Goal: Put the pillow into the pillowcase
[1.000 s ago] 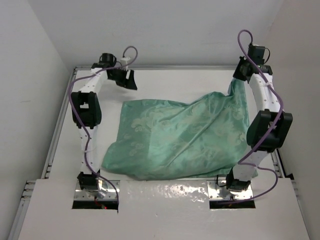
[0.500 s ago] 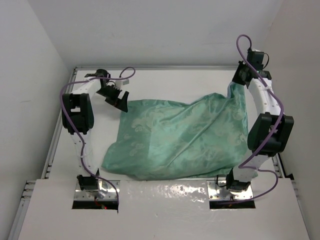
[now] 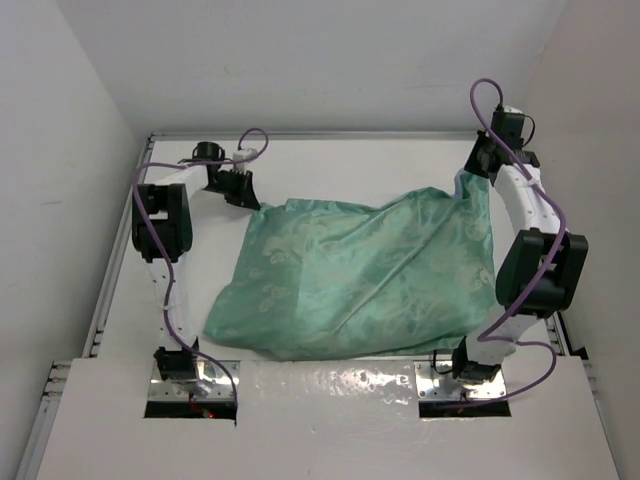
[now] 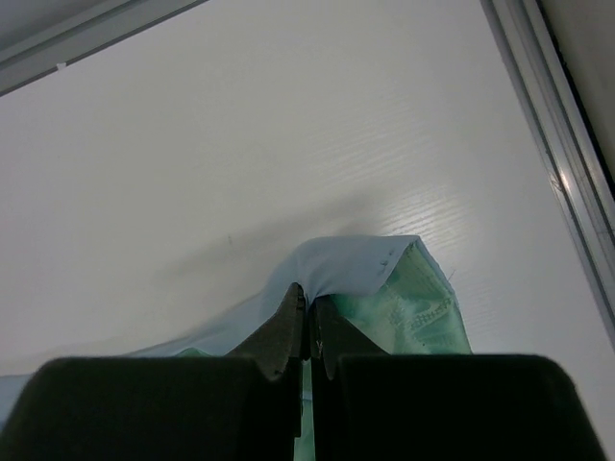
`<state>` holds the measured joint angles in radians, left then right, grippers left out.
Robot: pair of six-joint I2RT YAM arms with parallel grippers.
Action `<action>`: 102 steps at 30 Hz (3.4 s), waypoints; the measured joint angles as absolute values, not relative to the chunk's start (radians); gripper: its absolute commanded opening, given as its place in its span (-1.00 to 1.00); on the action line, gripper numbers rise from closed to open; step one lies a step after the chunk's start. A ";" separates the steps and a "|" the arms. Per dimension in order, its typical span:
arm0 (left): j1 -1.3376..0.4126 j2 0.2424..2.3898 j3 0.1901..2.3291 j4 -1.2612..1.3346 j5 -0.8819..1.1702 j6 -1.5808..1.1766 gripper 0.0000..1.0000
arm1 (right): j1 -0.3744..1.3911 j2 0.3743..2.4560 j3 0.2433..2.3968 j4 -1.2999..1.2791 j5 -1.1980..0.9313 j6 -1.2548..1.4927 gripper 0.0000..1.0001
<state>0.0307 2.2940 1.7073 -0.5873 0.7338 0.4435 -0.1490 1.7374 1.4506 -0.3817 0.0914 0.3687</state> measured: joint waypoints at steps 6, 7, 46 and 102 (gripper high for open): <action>0.120 2.294 1.735 -0.498 0.673 0.283 -1.00 | -0.153 1.785 1.540 -0.402 0.171 0.369 -1.00; 0.150 2.294 1.760 -0.490 0.650 0.262 -1.00 | -0.155 1.800 1.567 -0.403 0.186 0.369 -1.00; 0.244 2.314 2.139 -0.384 0.332 0.148 0.20 | -0.117 2.067 1.860 -0.535 0.350 0.279 0.98; 0.279 2.443 2.207 -0.419 0.557 0.125 0.34 | -0.260 1.283 0.936 -0.533 0.019 0.477 0.64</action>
